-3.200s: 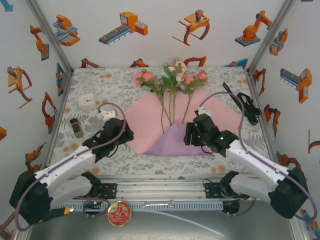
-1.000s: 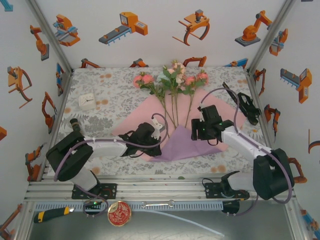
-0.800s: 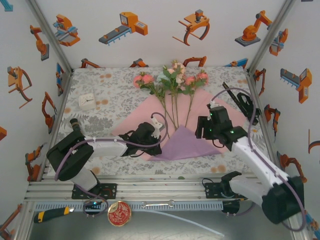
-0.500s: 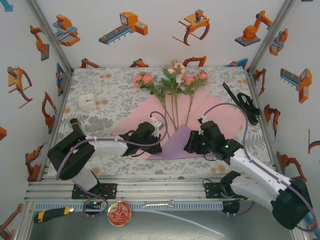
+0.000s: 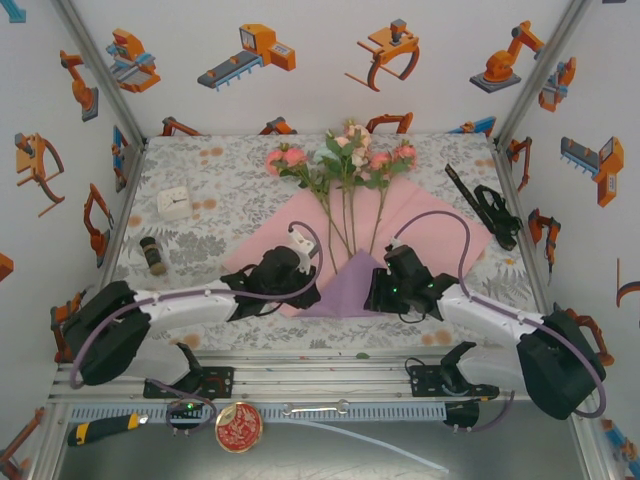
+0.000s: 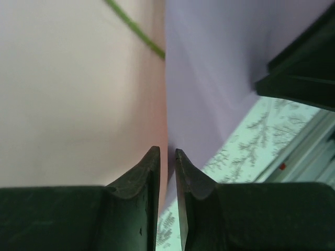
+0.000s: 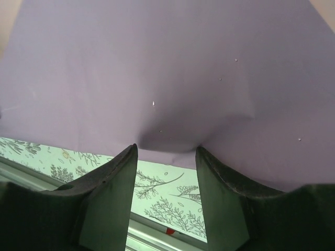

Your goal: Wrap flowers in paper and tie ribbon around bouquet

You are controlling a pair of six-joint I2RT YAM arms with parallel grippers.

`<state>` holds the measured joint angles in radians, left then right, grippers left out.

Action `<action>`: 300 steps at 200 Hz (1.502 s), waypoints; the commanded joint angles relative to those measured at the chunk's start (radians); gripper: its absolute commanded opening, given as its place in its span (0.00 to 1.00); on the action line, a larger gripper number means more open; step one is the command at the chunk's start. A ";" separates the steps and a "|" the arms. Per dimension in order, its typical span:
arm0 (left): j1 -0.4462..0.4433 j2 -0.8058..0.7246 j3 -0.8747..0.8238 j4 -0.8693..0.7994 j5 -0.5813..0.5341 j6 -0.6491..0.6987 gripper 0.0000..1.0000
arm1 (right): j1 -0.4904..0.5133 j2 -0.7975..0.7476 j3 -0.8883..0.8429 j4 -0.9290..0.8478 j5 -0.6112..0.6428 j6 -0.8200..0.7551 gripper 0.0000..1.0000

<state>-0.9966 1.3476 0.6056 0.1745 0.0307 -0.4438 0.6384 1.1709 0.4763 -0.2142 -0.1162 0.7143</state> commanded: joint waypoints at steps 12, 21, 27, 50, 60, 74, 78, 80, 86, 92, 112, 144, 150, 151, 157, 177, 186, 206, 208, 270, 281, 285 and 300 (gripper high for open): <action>-0.064 -0.048 0.051 -0.054 -0.040 0.059 0.21 | 0.006 0.026 0.005 0.032 0.024 -0.019 0.48; -0.081 -0.031 0.067 -0.027 0.002 0.062 0.20 | 0.006 0.030 0.008 0.029 0.026 -0.020 0.48; -0.096 -0.016 0.085 -0.024 0.020 0.063 0.18 | 0.006 0.033 0.011 0.027 0.028 -0.021 0.48; -0.132 0.085 0.138 -0.031 0.053 0.065 0.17 | 0.006 0.042 0.023 0.009 0.043 -0.021 0.48; -0.137 0.133 0.164 -0.067 0.037 0.063 0.16 | 0.005 0.040 0.025 0.003 0.045 -0.021 0.48; -0.147 0.162 0.182 -0.106 -0.014 0.060 0.16 | 0.006 0.032 0.029 -0.012 0.055 -0.021 0.48; -0.149 0.162 0.182 -0.115 -0.032 0.060 0.16 | 0.006 0.028 0.030 -0.018 0.060 -0.021 0.48; -0.150 0.159 0.180 -0.117 -0.041 0.058 0.16 | 0.005 0.027 0.029 -0.019 0.061 -0.021 0.48; -0.149 0.150 0.177 -0.131 -0.078 0.052 0.16 | 0.006 0.021 0.029 -0.025 0.066 -0.022 0.48; -0.148 0.139 0.177 -0.156 -0.125 0.047 0.16 | 0.006 0.014 0.026 -0.031 0.072 -0.024 0.48; -0.140 0.082 0.178 -0.293 -0.342 0.014 0.16 | 0.006 -0.006 0.028 -0.058 0.101 -0.030 0.48; -0.047 0.020 0.134 -0.462 -0.437 -0.121 0.16 | 0.006 -0.028 0.032 -0.081 0.122 -0.041 0.49; -0.033 0.009 0.125 -0.460 -0.420 -0.127 0.16 | 0.006 -0.028 0.034 -0.085 0.122 -0.043 0.49; -0.031 0.008 0.122 -0.459 -0.417 -0.127 0.16 | 0.005 -0.029 0.034 -0.086 0.122 -0.043 0.49; -0.023 -0.009 0.116 -0.451 -0.400 -0.123 0.17 | 0.005 -0.030 0.039 -0.090 0.122 -0.045 0.49; -0.020 -0.080 0.129 -0.428 -0.359 -0.084 0.20 | 0.006 -0.033 0.054 -0.107 0.122 -0.052 0.49; -0.023 -0.119 0.135 -0.391 -0.303 -0.055 0.21 | 0.006 -0.033 0.056 -0.105 0.118 -0.054 0.49; -0.066 -0.173 0.125 -0.213 -0.109 -0.013 0.20 | 0.005 -0.028 0.061 -0.099 0.112 -0.055 0.49; -0.072 -0.173 0.125 -0.193 -0.092 -0.011 0.19 | 0.006 -0.027 0.061 -0.099 0.112 -0.055 0.49; -0.158 0.098 0.173 -0.153 -0.081 -0.023 0.12 | 0.006 -0.026 0.061 -0.107 0.126 -0.054 0.49; -0.155 0.121 0.150 -0.139 -0.084 -0.023 0.11 | 0.006 -0.032 0.061 -0.120 0.135 -0.052 0.49; -0.152 0.128 0.145 -0.139 -0.086 -0.024 0.11 | 0.006 -0.035 0.062 -0.127 0.141 -0.051 0.49; -0.145 0.147 0.130 -0.154 -0.096 -0.027 0.09 | 0.006 -0.048 0.061 -0.144 0.162 -0.047 0.50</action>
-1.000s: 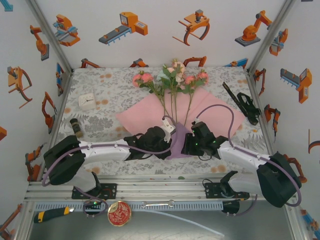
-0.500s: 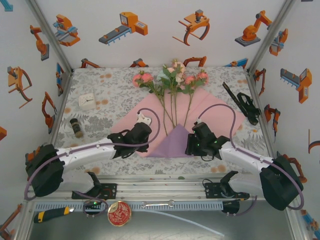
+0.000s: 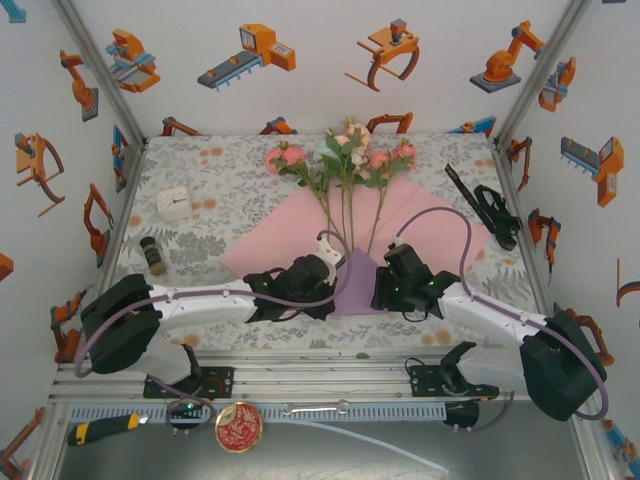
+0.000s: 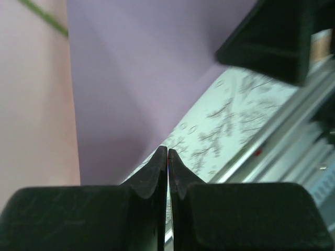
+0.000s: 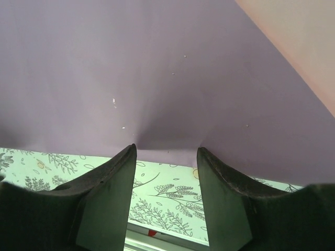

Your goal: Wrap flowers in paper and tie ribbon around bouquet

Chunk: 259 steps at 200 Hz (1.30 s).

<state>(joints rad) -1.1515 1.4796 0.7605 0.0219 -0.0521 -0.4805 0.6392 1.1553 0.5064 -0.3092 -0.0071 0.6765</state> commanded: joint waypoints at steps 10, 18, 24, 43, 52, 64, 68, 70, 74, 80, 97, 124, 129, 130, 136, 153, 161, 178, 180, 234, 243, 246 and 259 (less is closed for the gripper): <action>0.011 0.017 -0.048 0.008 -0.028 0.004 0.08 | 0.005 -0.042 0.027 -0.058 0.070 -0.002 0.50; 0.017 0.020 -0.067 0.016 -0.044 -0.002 0.07 | 0.005 -0.049 0.021 -0.066 0.088 0.012 0.50; 0.025 0.022 -0.079 0.018 -0.055 -0.012 0.07 | 0.004 -0.052 0.018 -0.069 0.100 0.020 0.50; 0.057 0.025 -0.116 0.039 -0.055 -0.036 0.04 | -0.002 -0.055 0.006 -0.079 0.112 0.029 0.51; 0.069 0.019 -0.130 0.042 -0.051 -0.052 0.03 | -0.013 -0.055 0.008 -0.100 0.125 0.039 0.52; 0.079 0.009 -0.153 0.046 -0.055 -0.072 0.03 | -0.039 -0.061 0.006 -0.121 0.134 0.052 0.53; 0.083 0.005 -0.163 0.048 -0.057 -0.077 0.03 | -0.049 -0.063 0.003 -0.127 0.136 0.056 0.53; 0.084 0.003 -0.165 0.049 -0.057 -0.080 0.03 | -0.054 -0.065 0.002 -0.130 0.137 0.058 0.53; 0.088 -0.001 -0.175 0.054 -0.058 -0.086 0.02 | -0.066 -0.068 -0.002 -0.133 0.137 0.061 0.53; 0.094 -0.004 -0.191 0.061 -0.058 -0.095 0.02 | -0.082 -0.075 -0.009 -0.139 0.141 0.066 0.53; 0.111 -0.008 -0.221 0.076 -0.048 -0.113 0.02 | -0.126 -0.097 -0.024 -0.163 0.148 0.090 0.53; 0.115 -0.004 -0.234 0.076 -0.043 -0.131 0.02 | -0.170 -0.154 -0.050 -0.206 0.206 0.157 0.56; 0.115 -0.006 -0.236 0.073 -0.044 -0.131 0.02 | -0.182 -0.168 -0.056 -0.208 0.209 0.169 0.56; 0.115 -0.006 -0.236 0.072 -0.044 -0.131 0.02 | -0.185 -0.170 -0.056 -0.209 0.210 0.173 0.56; 0.116 -0.008 -0.236 0.067 -0.046 -0.134 0.02 | -0.199 -0.185 -0.060 -0.221 0.219 0.193 0.57; 0.115 -0.031 -0.241 0.048 -0.061 -0.148 0.02 | -0.237 -0.224 -0.063 -0.282 0.275 0.277 0.56; 0.115 -0.046 -0.249 0.047 -0.069 -0.154 0.03 | -0.255 -0.237 -0.067 -0.302 0.282 0.297 0.56; 0.116 -0.070 -0.263 0.057 -0.068 -0.170 0.05 | -0.280 -0.269 -0.081 -0.308 0.279 0.326 0.57; 0.118 -0.070 -0.264 0.060 -0.067 -0.172 0.06 | -0.282 -0.273 -0.084 -0.308 0.280 0.328 0.57; 0.137 -0.139 -0.263 0.075 -0.064 -0.242 0.21 | -0.309 -0.315 -0.026 -0.281 0.211 0.172 0.59; 0.151 -0.181 -0.255 0.046 -0.085 -0.260 0.26 | -0.307 -0.323 0.002 -0.285 0.191 0.125 0.61; 0.157 -0.195 -0.251 0.034 -0.092 -0.265 0.28 | -0.305 -0.325 0.011 -0.284 0.178 0.111 0.61; 0.190 -0.265 -0.235 -0.023 -0.125 -0.282 0.32 | -0.282 -0.326 0.042 -0.267 0.119 0.062 0.61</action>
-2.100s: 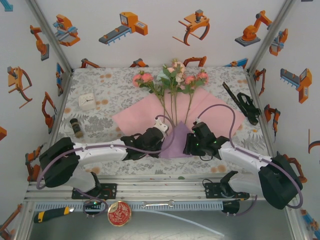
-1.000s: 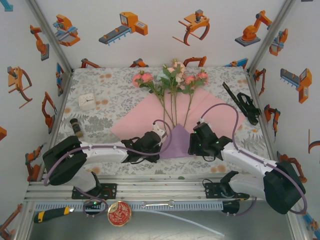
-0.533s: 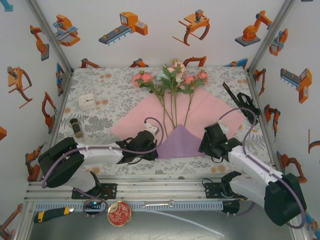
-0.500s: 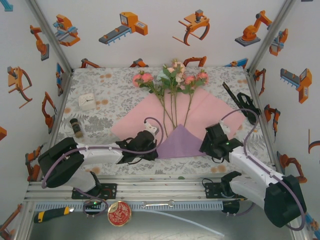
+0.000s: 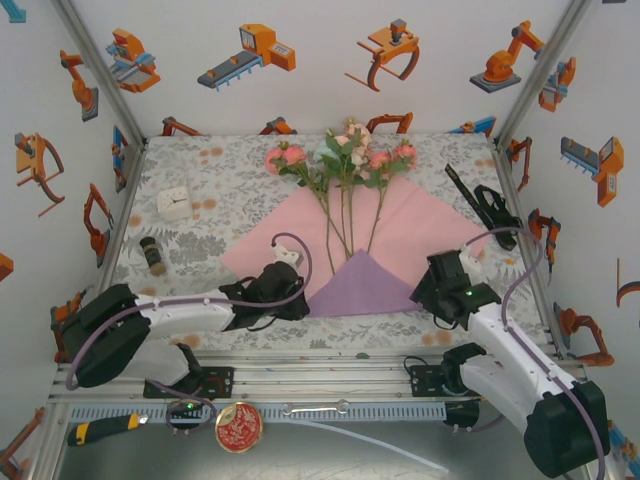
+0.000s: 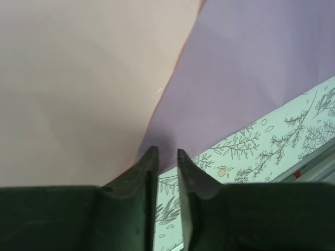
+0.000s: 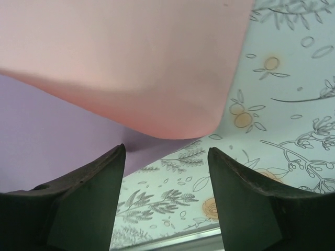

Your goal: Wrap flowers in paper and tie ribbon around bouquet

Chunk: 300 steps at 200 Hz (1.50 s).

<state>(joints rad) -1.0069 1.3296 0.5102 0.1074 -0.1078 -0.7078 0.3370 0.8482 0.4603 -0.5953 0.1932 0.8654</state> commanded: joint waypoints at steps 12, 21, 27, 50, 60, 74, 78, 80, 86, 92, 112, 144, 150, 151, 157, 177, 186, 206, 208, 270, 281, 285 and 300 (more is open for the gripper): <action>0.095 -0.177 0.030 -0.177 -0.099 -0.071 0.34 | 0.069 -0.004 0.123 0.034 -0.111 -0.158 0.61; 0.149 -0.219 0.044 -0.241 -0.119 -0.094 0.35 | 0.134 0.019 0.160 0.035 -0.080 -0.173 0.61; 0.193 -0.238 0.051 -0.299 -0.135 -0.113 0.37 | 0.191 0.034 0.187 0.039 -0.045 -0.185 0.61; 0.371 -0.293 0.044 -0.401 -0.235 -0.150 0.39 | 0.381 0.171 0.264 0.121 0.007 -0.218 0.61; 0.463 -0.298 0.028 -0.394 -0.241 -0.153 0.41 | 0.418 0.250 0.294 0.169 -0.015 -0.222 0.62; 0.581 -0.288 0.001 -0.358 -0.228 -0.161 0.45 | 0.444 0.360 0.323 0.252 -0.041 -0.228 0.62; 0.612 -0.282 -0.004 -0.345 -0.214 -0.159 0.47 | 0.445 0.391 0.331 0.273 -0.046 -0.230 0.62; 0.628 -0.278 -0.005 -0.339 -0.207 -0.159 0.48 | 0.445 0.406 0.335 0.282 -0.049 -0.231 0.62; 0.668 -0.263 -0.008 -0.319 -0.187 -0.150 0.50 | 0.446 0.447 0.346 0.309 -0.046 -0.239 0.62; 0.703 -0.245 -0.007 -0.297 -0.169 -0.139 0.54 | 0.446 0.487 0.361 0.321 -0.030 -0.248 0.62; 0.770 -0.151 0.015 -0.223 -0.093 -0.094 0.62 | 0.445 0.588 0.409 0.336 0.033 -0.296 0.62; 0.793 0.050 0.054 -0.045 0.143 -0.070 0.64 | 0.444 0.674 0.433 0.354 0.055 -0.329 0.63; 0.790 0.075 0.048 -0.005 0.183 -0.086 0.62 | 0.442 0.683 0.430 0.359 0.056 -0.327 0.63; 0.790 0.079 0.046 0.001 0.190 -0.089 0.62 | 0.441 0.684 0.428 0.360 0.057 -0.327 0.63; 0.784 0.092 0.035 0.033 0.211 -0.110 0.61 | 0.442 0.692 0.422 0.367 0.059 -0.327 0.63; 0.739 0.106 -0.001 0.103 0.233 -0.168 0.56 | 0.441 0.718 0.404 0.382 0.057 -0.319 0.62; 0.709 0.103 -0.011 0.129 0.252 -0.194 0.54 | 0.442 0.730 0.397 0.390 0.049 -0.314 0.61; 0.634 0.059 -0.030 0.152 0.272 -0.251 0.53 | 0.442 0.750 0.391 0.399 0.043 -0.311 0.61; 0.627 0.049 -0.033 0.154 0.273 -0.257 0.53 | 0.441 0.751 0.391 0.399 0.042 -0.311 0.60; 0.434 -0.144 -0.019 0.018 0.135 -0.275 0.61 | 0.441 0.771 0.400 0.415 0.028 -0.312 0.62; 0.429 -0.132 -0.009 0.007 0.127 -0.257 0.50 | 0.442 0.748 0.407 0.391 0.034 -0.294 0.65; 0.429 -0.128 -0.005 0.004 0.127 -0.255 0.45 | 0.441 0.734 0.407 0.384 0.031 -0.287 0.66; 0.428 -0.120 0.018 -0.008 0.130 -0.243 0.23 | 0.456 0.660 0.387 0.362 0.023 -0.276 0.68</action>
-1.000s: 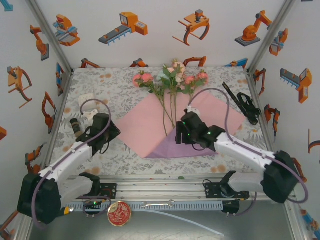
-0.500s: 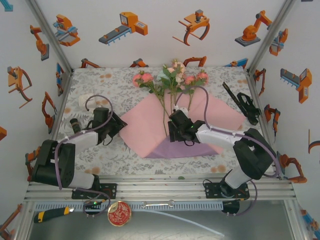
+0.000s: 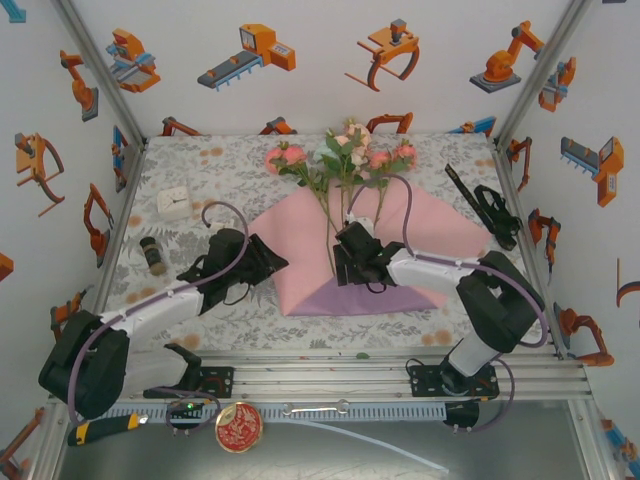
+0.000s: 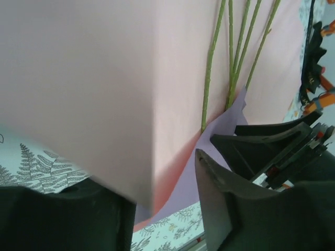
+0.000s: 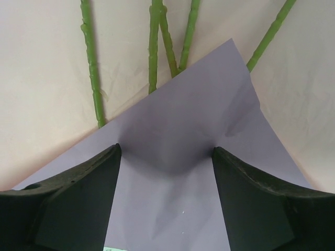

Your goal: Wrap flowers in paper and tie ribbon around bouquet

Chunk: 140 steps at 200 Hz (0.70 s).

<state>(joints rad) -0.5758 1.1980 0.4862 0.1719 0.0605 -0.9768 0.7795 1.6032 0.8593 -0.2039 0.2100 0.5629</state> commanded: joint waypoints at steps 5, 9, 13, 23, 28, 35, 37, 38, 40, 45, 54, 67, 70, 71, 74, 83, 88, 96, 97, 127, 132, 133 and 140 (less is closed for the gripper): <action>-0.004 0.015 0.049 -0.076 -0.038 0.026 0.17 | 0.026 -0.127 -0.023 -0.033 0.006 0.027 0.68; -0.004 0.016 0.053 -0.078 -0.037 0.026 0.13 | 0.035 -0.149 -0.033 -0.036 0.005 0.028 0.68; -0.004 0.017 0.059 -0.080 -0.036 0.028 0.10 | 0.046 -0.170 -0.043 -0.039 0.001 0.032 0.67; -0.004 0.017 0.070 -0.085 -0.036 0.031 0.04 | 0.069 -0.213 -0.070 -0.034 -0.016 0.052 0.63; -0.005 0.017 0.076 -0.087 -0.038 0.032 0.02 | 0.082 -0.229 -0.084 -0.024 -0.033 0.066 0.59; -0.006 0.020 0.085 -0.093 -0.040 0.033 0.01 | 0.095 -0.247 -0.104 -0.005 -0.058 0.088 0.52; -0.007 0.020 0.088 -0.094 -0.039 0.032 0.01 | 0.100 -0.250 -0.109 0.002 -0.064 0.094 0.51; -0.007 0.020 0.088 -0.096 -0.040 0.033 0.01 | 0.102 -0.251 -0.112 0.005 -0.066 0.098 0.50; -0.007 0.020 0.092 -0.097 -0.040 0.033 0.01 | 0.105 -0.254 -0.117 0.011 -0.071 0.103 0.48; -0.007 0.020 0.099 -0.103 -0.041 0.033 0.01 | 0.114 -0.256 -0.129 0.025 -0.078 0.117 0.45; -0.007 0.022 0.111 -0.114 -0.040 0.033 0.01 | 0.122 -0.251 -0.143 0.043 -0.078 0.139 0.39; -0.007 0.020 0.129 -0.125 -0.039 0.026 0.01 | 0.122 -0.224 -0.148 0.063 -0.063 0.146 0.32; -0.007 0.019 0.132 -0.129 -0.039 0.023 0.01 | 0.122 -0.216 -0.145 0.068 -0.058 0.146 0.31; -0.007 0.018 0.132 -0.130 -0.040 0.021 0.01 | 0.122 -0.213 -0.145 0.069 -0.057 0.146 0.30; -0.007 0.016 0.135 -0.131 -0.038 0.017 0.01 | 0.122 -0.205 -0.144 0.075 -0.053 0.143 0.30; -0.007 0.012 0.144 -0.135 -0.034 0.008 0.01 | 0.122 -0.181 -0.143 0.098 -0.043 0.138 0.29; -0.007 0.009 0.151 -0.136 -0.029 0.002 0.01 | 0.122 -0.166 -0.143 0.110 -0.035 0.136 0.29; -0.007 0.008 0.163 -0.141 -0.018 -0.008 0.01 | 0.122 -0.141 -0.137 0.120 -0.030 0.133 0.29; -0.007 0.007 0.164 -0.141 -0.015 -0.009 0.01 | 0.122 -0.137 -0.136 0.121 -0.029 0.132 0.30; -0.009 0.028 0.242 -0.152 0.054 -0.019 0.01 | 0.123 -0.065 -0.118 0.123 -0.032 0.115 0.34; -0.011 0.033 0.255 -0.152 0.061 -0.017 0.01 | 0.122 -0.059 -0.120 0.124 -0.034 0.115 0.36; -0.011 0.033 0.257 -0.152 0.061 -0.017 0.01 | 0.122 -0.058 -0.120 0.124 -0.034 0.115 0.37; -0.015 0.040 0.272 -0.147 0.066 -0.017 0.01 | 0.122 -0.050 -0.121 0.125 -0.033 0.118 0.41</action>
<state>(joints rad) -0.5789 1.2224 0.6865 0.0284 0.0765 -0.9802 0.9005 1.5211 0.7303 -0.1017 0.1486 0.6788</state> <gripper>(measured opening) 0.019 0.360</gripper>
